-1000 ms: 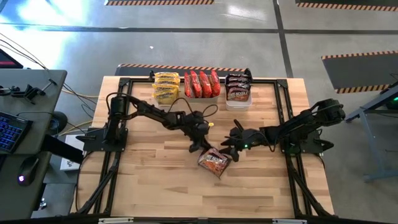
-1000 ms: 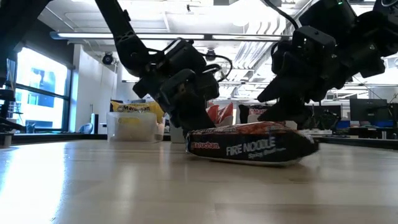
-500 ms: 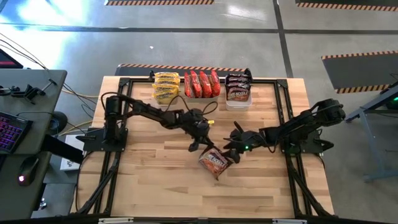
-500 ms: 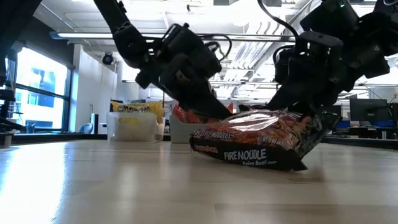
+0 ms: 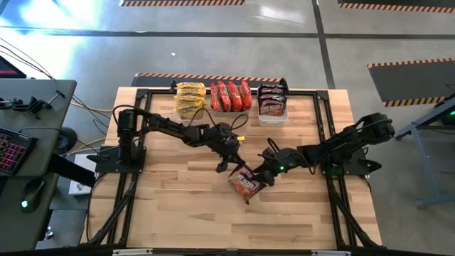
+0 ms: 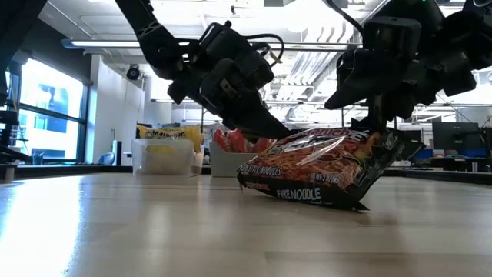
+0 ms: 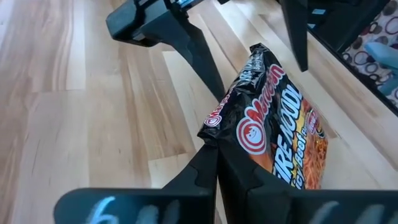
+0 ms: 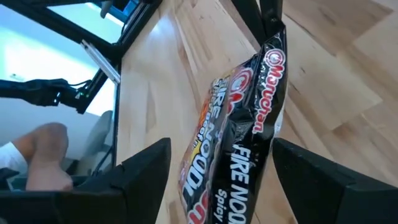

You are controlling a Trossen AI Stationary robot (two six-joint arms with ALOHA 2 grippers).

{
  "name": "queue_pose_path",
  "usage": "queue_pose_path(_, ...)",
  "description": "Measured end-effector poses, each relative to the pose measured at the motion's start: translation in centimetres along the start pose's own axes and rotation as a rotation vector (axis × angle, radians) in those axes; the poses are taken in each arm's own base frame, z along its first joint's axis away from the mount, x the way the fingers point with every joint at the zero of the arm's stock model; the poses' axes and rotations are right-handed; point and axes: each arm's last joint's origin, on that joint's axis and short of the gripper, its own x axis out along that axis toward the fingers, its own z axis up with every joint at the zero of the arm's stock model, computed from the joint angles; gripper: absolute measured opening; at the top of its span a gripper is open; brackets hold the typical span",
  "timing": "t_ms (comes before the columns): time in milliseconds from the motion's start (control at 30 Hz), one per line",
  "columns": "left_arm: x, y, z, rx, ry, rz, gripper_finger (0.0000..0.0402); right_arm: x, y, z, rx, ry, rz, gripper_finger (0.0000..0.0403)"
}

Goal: Sort Maruchan noodles
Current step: Put the black noodle pack into the white bin

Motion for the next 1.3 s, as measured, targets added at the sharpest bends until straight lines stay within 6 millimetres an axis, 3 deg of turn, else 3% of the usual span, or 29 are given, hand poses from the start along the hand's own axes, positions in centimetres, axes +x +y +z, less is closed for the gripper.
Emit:
queue_pose_path(733, -0.6, -0.2, 0.8, 0.021, -0.024, 0.011, 0.0, 0.1, -0.2, -0.3, 0.057, -0.016, -0.06, 0.027)
queue_pose_path(1100, -1.0, -0.4, 1.3, 0.028, -0.029, 0.011, 0.0, 4.7, 1.9, 0.0, 0.033, 0.072, -0.086, 0.0229)
queue_pose_path(1300, -1.1, -0.5, 1.2, 0.007, -0.017, -0.023, 0.0, 5.3, 2.7, -0.1, 0.025, 0.089, -0.111, 0.0185)
